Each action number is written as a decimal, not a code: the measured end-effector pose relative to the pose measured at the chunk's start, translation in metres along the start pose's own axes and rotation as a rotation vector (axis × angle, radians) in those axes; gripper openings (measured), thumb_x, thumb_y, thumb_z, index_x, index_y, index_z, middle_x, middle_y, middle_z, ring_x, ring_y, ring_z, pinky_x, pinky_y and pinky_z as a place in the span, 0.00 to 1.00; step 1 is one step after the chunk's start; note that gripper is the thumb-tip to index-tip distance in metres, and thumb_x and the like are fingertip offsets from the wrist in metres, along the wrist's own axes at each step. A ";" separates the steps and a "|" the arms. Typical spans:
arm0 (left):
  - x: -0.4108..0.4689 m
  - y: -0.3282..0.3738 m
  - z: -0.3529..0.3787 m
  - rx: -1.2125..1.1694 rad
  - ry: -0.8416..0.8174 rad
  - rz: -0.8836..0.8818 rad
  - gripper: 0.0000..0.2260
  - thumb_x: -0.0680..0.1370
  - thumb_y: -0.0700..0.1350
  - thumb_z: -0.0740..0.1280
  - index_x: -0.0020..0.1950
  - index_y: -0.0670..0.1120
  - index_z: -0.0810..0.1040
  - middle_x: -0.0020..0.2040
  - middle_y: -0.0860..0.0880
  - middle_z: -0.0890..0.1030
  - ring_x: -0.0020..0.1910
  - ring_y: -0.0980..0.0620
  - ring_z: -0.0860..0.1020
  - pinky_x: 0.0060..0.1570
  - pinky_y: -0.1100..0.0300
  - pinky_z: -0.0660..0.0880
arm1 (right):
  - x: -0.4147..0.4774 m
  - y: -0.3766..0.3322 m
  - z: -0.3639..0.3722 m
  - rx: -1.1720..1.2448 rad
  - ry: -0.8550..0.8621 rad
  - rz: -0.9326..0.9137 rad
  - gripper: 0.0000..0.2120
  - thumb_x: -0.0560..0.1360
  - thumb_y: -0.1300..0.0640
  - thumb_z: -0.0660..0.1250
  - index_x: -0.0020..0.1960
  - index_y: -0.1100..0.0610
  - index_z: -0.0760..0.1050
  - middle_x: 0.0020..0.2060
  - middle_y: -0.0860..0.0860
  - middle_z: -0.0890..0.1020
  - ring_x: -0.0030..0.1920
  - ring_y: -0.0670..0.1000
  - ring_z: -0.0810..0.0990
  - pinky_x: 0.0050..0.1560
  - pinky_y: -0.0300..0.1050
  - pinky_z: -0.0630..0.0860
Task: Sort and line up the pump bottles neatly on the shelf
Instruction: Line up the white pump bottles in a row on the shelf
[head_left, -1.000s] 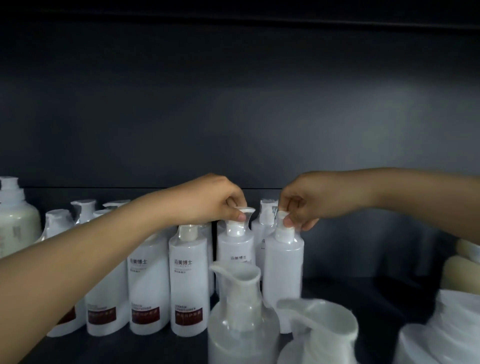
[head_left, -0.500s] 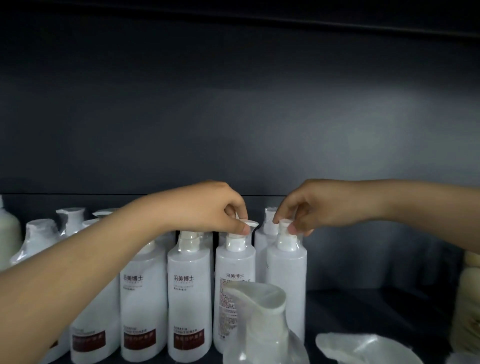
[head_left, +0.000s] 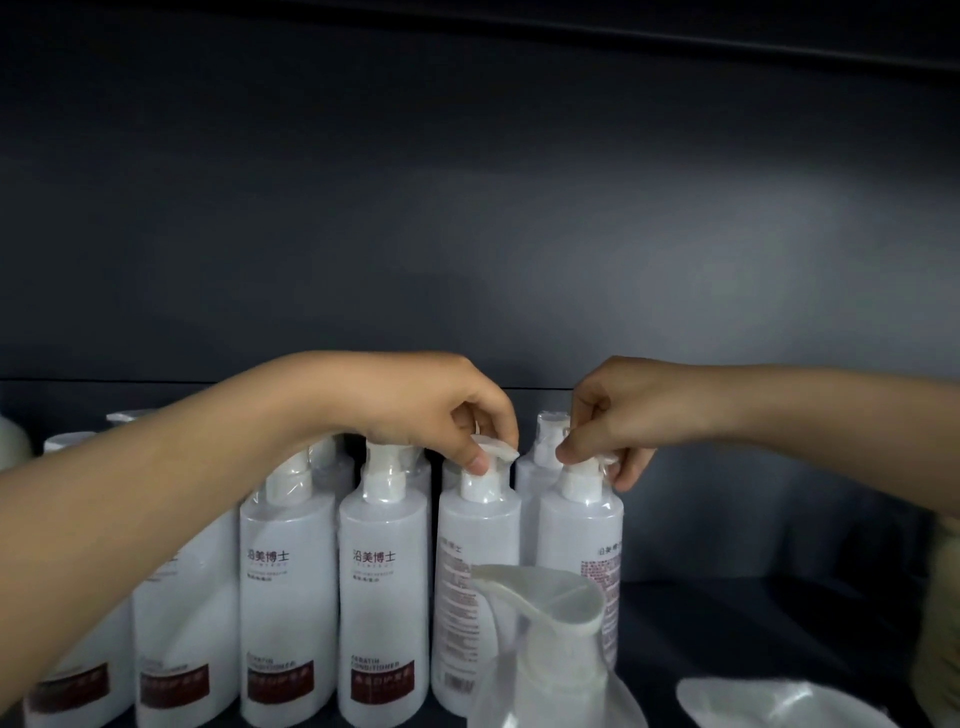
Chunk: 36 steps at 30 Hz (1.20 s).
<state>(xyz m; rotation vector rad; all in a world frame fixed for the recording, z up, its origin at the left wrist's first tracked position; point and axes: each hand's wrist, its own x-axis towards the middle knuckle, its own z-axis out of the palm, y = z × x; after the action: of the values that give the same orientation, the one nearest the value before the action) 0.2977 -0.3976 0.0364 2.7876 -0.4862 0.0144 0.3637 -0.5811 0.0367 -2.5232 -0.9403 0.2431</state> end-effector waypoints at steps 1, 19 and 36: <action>-0.001 0.000 -0.001 -0.020 -0.015 0.008 0.10 0.72 0.37 0.71 0.46 0.53 0.79 0.45 0.52 0.81 0.42 0.57 0.79 0.46 0.65 0.75 | 0.000 0.000 -0.001 0.025 0.001 0.005 0.10 0.72 0.56 0.70 0.44 0.63 0.75 0.35 0.56 0.81 0.28 0.48 0.81 0.32 0.37 0.80; 0.004 0.026 -0.004 0.149 0.080 -0.310 0.14 0.71 0.57 0.69 0.42 0.47 0.82 0.32 0.52 0.82 0.29 0.61 0.76 0.35 0.64 0.68 | -0.002 0.015 -0.014 0.005 -0.076 -0.178 0.12 0.66 0.57 0.76 0.49 0.57 0.80 0.38 0.51 0.85 0.37 0.47 0.83 0.40 0.36 0.80; -0.001 0.022 -0.006 0.025 -0.013 -0.119 0.11 0.72 0.38 0.71 0.53 0.48 0.80 0.51 0.51 0.83 0.50 0.55 0.81 0.54 0.63 0.77 | -0.003 0.010 -0.009 -0.099 -0.025 -0.108 0.15 0.72 0.47 0.70 0.45 0.60 0.79 0.38 0.52 0.84 0.38 0.49 0.83 0.41 0.45 0.82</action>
<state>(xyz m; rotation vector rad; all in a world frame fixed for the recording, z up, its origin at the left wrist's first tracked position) 0.2897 -0.4148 0.0489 2.8383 -0.3242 -0.0237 0.3699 -0.5934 0.0400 -2.5538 -1.1209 0.1997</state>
